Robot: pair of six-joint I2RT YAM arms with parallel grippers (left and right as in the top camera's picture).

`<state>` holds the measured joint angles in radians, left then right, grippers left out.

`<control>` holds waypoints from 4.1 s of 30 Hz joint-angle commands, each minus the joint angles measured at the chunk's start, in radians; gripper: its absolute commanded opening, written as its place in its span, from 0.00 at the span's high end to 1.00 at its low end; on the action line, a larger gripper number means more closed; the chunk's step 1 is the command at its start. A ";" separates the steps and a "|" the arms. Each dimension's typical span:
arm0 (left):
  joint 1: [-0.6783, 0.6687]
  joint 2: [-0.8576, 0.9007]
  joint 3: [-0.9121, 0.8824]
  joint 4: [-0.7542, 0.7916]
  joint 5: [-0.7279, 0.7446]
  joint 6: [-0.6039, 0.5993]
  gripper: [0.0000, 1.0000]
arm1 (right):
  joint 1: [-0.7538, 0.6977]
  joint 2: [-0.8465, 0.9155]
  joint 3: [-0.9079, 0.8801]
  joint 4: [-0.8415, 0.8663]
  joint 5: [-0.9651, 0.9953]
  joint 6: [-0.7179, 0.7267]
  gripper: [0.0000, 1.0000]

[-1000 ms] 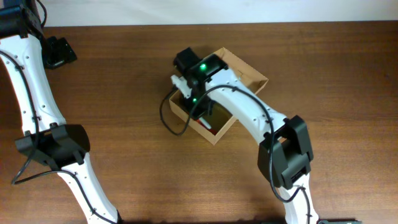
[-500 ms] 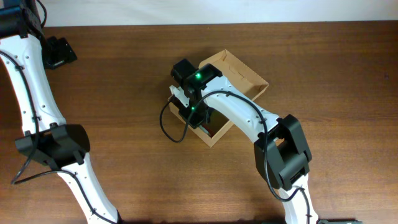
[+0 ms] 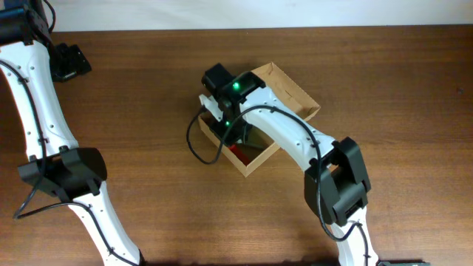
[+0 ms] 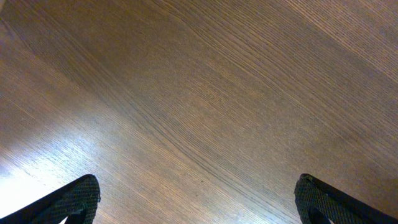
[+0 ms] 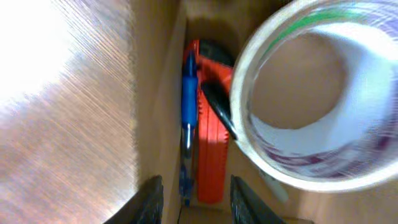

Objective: Pack container
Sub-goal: 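Withdraw the right gripper and raise both arms toward the box, then push the box flaps upright with both grippers from each side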

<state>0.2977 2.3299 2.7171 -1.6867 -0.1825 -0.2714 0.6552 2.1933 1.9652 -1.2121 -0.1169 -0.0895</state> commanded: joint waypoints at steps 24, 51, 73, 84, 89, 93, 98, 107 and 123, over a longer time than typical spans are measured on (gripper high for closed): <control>0.006 -0.017 -0.002 0.146 -0.312 0.042 0.00 | -0.659 -0.275 0.646 -0.477 0.174 0.285 0.96; -0.142 0.014 -0.003 0.089 0.345 0.341 0.18 | -0.575 -0.274 -0.579 0.342 -0.175 0.417 0.95; -0.195 0.033 -0.003 0.103 0.283 0.341 0.07 | -0.557 -0.274 -0.579 0.828 -0.459 0.473 0.95; -0.195 0.129 -0.005 0.096 0.300 0.317 0.07 | -0.538 -0.273 -0.579 0.832 -0.459 0.465 0.96; -0.195 0.169 -0.005 0.105 0.369 0.317 0.07 | -0.517 -0.274 -0.579 0.847 -0.470 0.464 0.95; -0.198 0.189 -0.006 0.134 0.482 0.318 0.25 | -0.545 -0.274 -0.570 0.845 -0.428 0.465 0.96; -0.218 0.222 -0.008 0.173 0.604 0.312 0.89 | -0.657 -0.273 -0.565 0.833 -0.449 0.466 0.95; -0.275 0.383 -0.008 0.224 0.848 0.279 0.98 | -0.718 -0.224 -0.565 0.726 -0.478 0.465 0.96; -0.285 0.489 -0.010 0.301 1.086 0.255 0.98 | -0.691 -0.008 -0.565 0.911 -0.848 0.559 0.96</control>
<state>0.0086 2.8037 2.7110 -1.3960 0.8268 -0.0051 -0.0544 2.1712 1.3884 -0.3336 -0.8360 0.4461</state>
